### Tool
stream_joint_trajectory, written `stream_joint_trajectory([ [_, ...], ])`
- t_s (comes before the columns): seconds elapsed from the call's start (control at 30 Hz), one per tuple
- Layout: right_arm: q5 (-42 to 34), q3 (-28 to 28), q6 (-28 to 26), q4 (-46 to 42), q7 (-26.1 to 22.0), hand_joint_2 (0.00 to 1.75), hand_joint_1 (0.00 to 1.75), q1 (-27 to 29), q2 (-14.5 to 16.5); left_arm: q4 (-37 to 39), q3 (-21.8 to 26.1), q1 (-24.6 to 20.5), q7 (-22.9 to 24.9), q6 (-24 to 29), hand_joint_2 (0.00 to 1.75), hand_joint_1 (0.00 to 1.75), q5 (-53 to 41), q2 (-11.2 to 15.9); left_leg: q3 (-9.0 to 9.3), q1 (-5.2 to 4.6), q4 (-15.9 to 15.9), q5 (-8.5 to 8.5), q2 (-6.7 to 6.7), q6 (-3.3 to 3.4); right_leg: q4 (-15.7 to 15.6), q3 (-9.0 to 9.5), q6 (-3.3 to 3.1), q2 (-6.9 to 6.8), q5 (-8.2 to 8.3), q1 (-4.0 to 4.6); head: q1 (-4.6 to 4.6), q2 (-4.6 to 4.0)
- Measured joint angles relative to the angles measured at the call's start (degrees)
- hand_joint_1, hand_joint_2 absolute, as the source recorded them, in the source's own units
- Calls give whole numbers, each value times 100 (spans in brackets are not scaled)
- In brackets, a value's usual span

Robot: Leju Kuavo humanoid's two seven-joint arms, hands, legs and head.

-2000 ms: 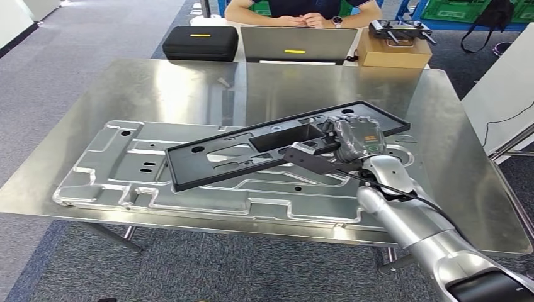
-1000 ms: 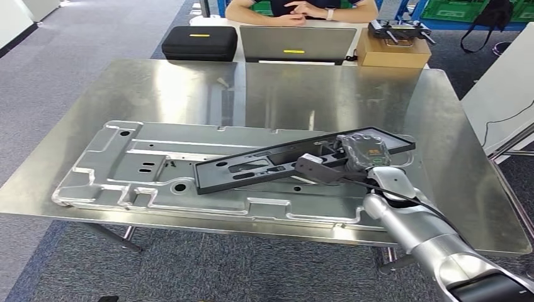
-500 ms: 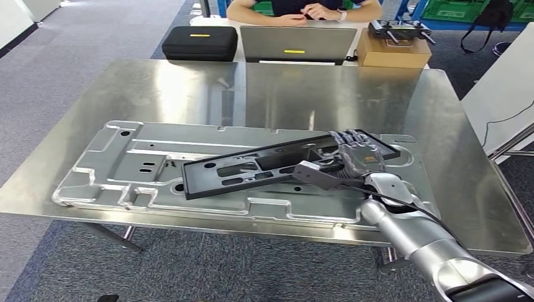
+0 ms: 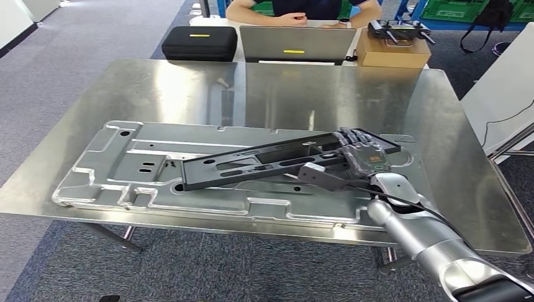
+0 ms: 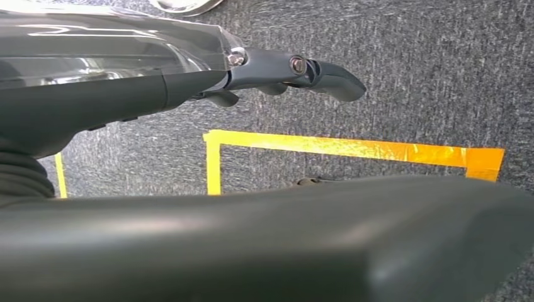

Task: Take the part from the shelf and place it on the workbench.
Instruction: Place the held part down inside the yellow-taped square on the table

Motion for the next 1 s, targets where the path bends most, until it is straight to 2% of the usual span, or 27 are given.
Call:
stream_joint_trajectory([
  [0.23, -211, -16, 7, -115, -320, 0, 0, -32, -242, 0, 0, -2, -18, -4, 0, 0, 17, 0, -1, -1, 0, 0, 0, 0, -1, 0, 0, 0, 0, -1, 0, 0],
  [0.5, -1312, -339, 295, -625, -1009, 0, 0, 120, -729, 0, 0, 16, -115, -9, 0, 0, 97, 0, -1, -2, 2, -1, -1, 1, -2, 0, 1, -3, 0, -2, 0, 0],
  [0.73, -1473, -583, 282, -1124, -1088, 0, 0, 383, -1103, 0, 0, 38, -135, -9, 0, 0, 123, 1, -1, -2, 1, -3, 0, 2, -2, 0, 1, -1, 0, -2, 0, 0],
  [1.0, -1157, -570, 299, -1307, -1010, 0, 0, 427, -1184, 0, 0, 13, -142, -9, 0, 0, 120, 1, 0, -1, 0, -2, 0, 2, -1, 4, 0, -2, 0, -1, 0, 0],
])
